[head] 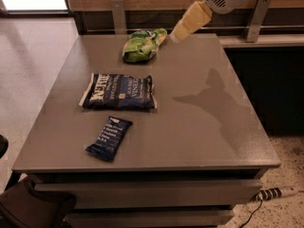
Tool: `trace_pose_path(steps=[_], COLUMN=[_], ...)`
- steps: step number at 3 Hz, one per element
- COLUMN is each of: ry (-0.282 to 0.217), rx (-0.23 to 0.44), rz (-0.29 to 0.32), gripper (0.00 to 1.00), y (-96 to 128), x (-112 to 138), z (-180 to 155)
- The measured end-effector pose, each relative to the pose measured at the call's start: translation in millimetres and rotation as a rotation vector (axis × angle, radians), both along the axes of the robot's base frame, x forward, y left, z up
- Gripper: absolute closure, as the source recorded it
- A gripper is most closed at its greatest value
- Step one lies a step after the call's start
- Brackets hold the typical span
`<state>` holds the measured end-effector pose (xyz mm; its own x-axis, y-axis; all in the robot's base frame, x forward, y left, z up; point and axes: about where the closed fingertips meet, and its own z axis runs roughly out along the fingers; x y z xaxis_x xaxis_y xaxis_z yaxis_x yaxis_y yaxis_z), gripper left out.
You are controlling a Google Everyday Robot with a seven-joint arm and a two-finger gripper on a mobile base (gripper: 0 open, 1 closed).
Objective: Pick green rice chip bag
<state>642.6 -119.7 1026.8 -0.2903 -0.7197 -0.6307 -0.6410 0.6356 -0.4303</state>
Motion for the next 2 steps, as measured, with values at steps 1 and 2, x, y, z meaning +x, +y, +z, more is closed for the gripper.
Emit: trace_pose_path(steps=[1, 2], ry=[0.000, 0.012], rx=[0.000, 0.002], rz=[0.000, 0.001], gripper=[0.00, 0.00], y=[0, 5], x=[0, 12], z=[0, -5])
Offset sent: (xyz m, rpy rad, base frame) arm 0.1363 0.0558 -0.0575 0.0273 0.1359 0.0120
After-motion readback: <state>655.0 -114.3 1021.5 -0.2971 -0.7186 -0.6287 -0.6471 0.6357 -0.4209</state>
